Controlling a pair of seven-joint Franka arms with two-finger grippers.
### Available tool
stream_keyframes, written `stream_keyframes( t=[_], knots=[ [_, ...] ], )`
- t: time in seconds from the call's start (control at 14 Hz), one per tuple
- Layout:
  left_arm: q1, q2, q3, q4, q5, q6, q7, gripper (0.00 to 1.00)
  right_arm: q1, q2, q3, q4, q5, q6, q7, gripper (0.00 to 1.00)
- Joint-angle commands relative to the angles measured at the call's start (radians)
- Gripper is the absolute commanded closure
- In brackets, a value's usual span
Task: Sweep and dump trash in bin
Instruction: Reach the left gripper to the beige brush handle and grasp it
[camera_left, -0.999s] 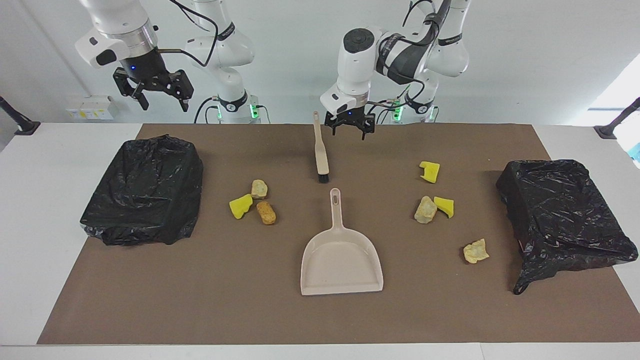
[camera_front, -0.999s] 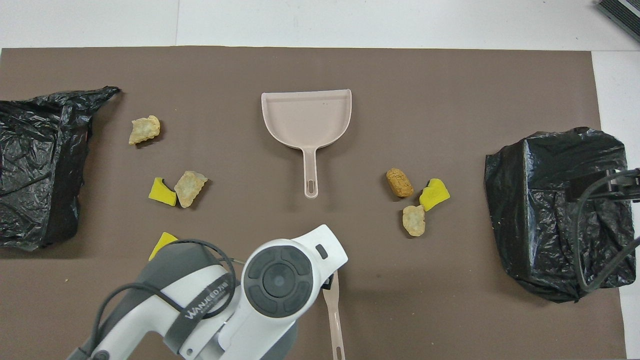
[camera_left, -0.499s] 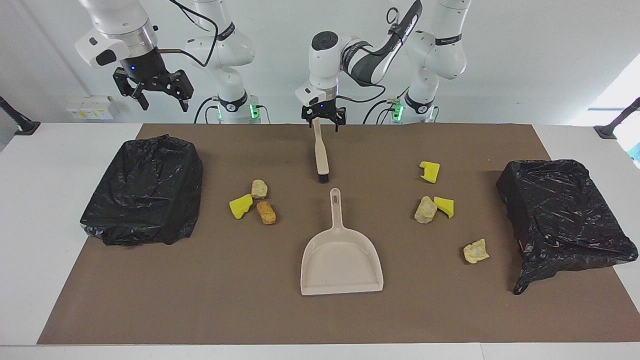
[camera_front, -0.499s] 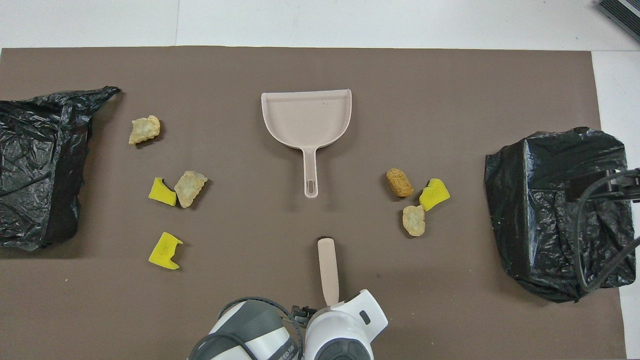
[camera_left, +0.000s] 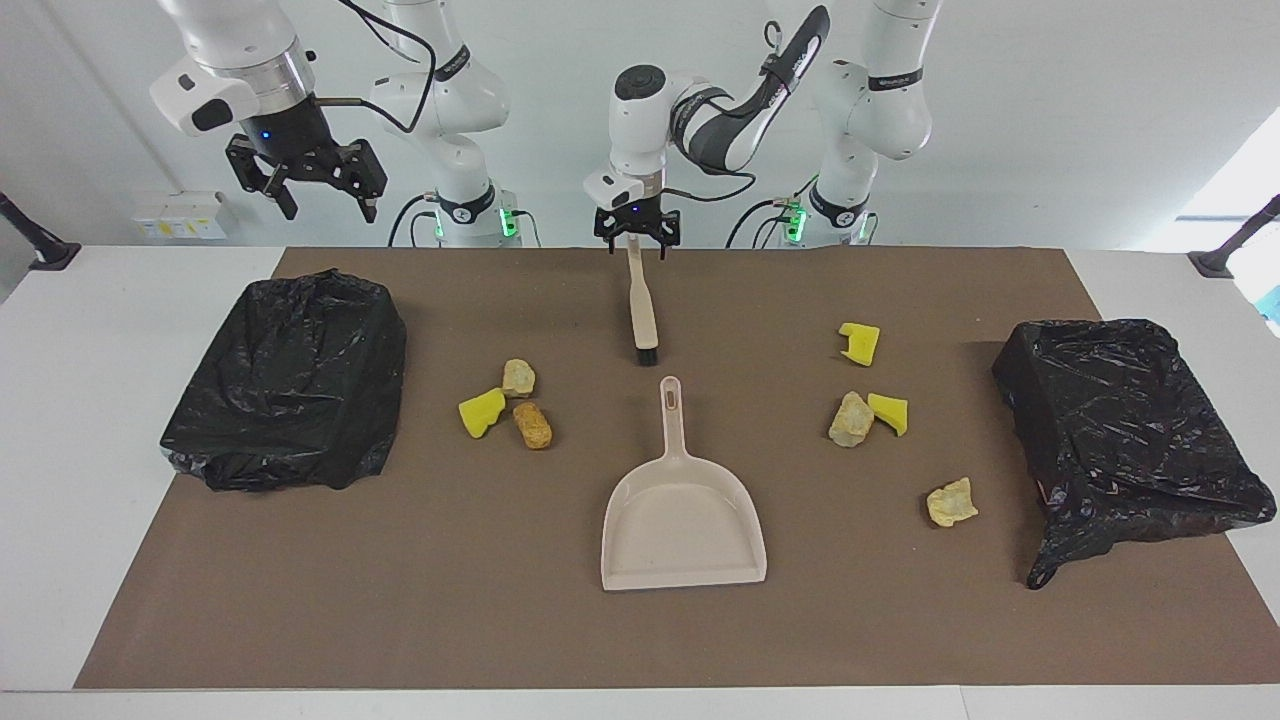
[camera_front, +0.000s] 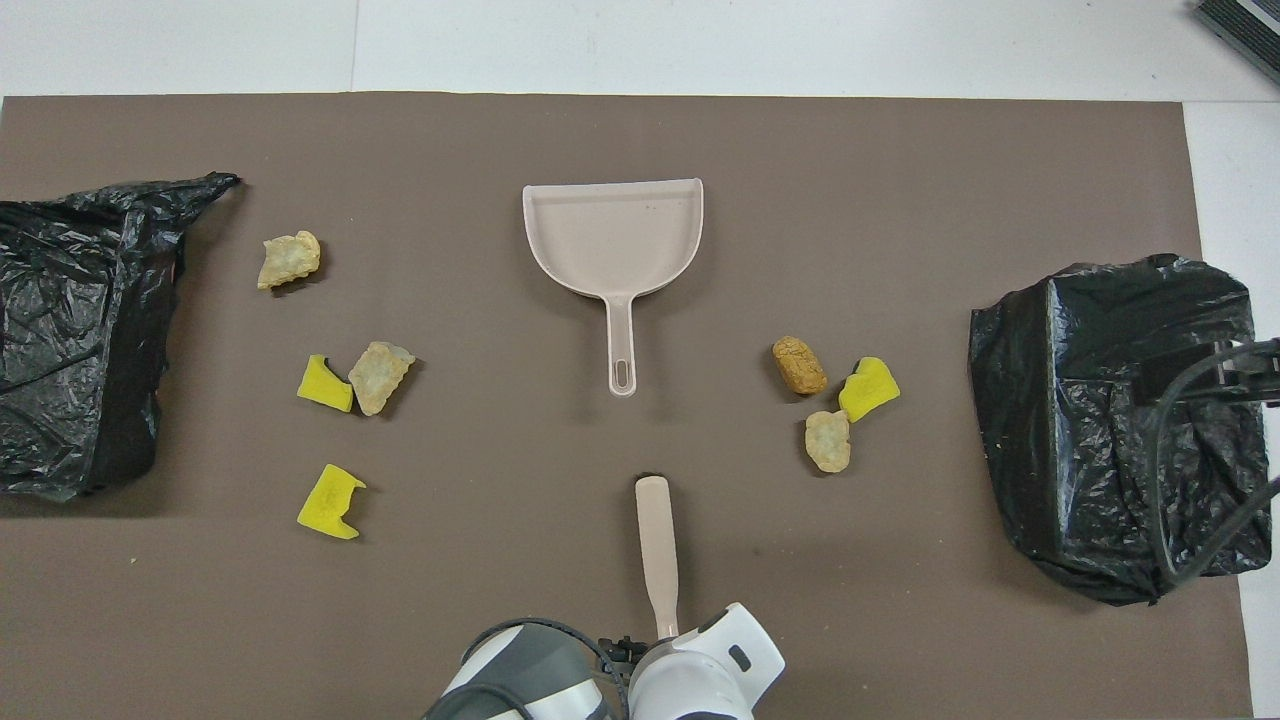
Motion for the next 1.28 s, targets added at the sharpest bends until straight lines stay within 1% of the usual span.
stream_keyframes(
  t=[0.0,0.07,0.14,0.21,0.29,0.57,0.64,0.71,0.78,0.86,0.93,1.07,1.21],
  knots=[
    [-0.033,0.041,0.02,-0.005,-0.013,0.033,-0.035,0.0,-0.016,-0.025,0.004,-0.027,0.02,-0.008,-0.03,0.0],
    [-0.033,0.041,0.02,-0.003,-0.013,0.033,-0.037,0.0,-0.016,-0.025,0.002,-0.027,0.02,-0.008,-0.031,0.0],
    [-0.033,0.04,0.02,-0.005,-0.014,0.033,-0.034,0.07,-0.016,-0.025,0.004,-0.027,0.02,-0.008,-0.03,0.0],
    [-0.03,0.041,0.02,-0.005,-0.022,0.033,-0.032,0.22,-0.016,-0.025,0.002,-0.027,0.02,-0.008,-0.03,0.0],
    [-0.028,0.043,0.02,-0.005,-0.034,0.032,-0.023,0.35,-0.016,-0.025,0.002,-0.027,0.02,-0.01,-0.03,0.0],
    [-0.021,0.037,0.021,0.008,-0.036,0.023,-0.015,0.37,-0.017,-0.025,0.002,-0.03,0.02,-0.01,-0.031,0.0],
    [-0.019,0.038,0.021,0.014,-0.034,0.02,-0.017,0.39,-0.017,-0.027,0.002,-0.03,0.02,-0.008,-0.031,0.0],
    [-0.019,0.038,0.021,0.014,-0.036,0.018,-0.017,0.49,-0.017,-0.027,0.004,-0.03,0.02,-0.008,-0.031,0.0],
    [-0.02,0.037,0.021,0.014,-0.036,0.013,-0.018,0.64,-0.017,-0.027,0.002,-0.03,0.02,-0.01,-0.031,0.0],
    [-0.019,0.037,0.021,0.014,-0.036,0.013,-0.02,0.86,-0.017,-0.027,0.002,-0.03,0.02,-0.008,-0.031,0.0],
    [-0.014,0.037,0.023,0.014,-0.036,0.01,-0.017,1.0,-0.017,-0.027,0.002,-0.03,0.02,-0.008,-0.031,0.0],
    [0.015,0.035,0.023,0.018,-0.034,-0.034,0.0,1.0,-0.017,-0.027,0.002,-0.03,0.02,-0.008,-0.031,0.0],
    [0.025,0.021,0.034,0.041,-0.034,-0.109,0.011,1.0,-0.017,-0.027,0.002,-0.03,0.02,-0.01,-0.031,0.0]
  ],
)
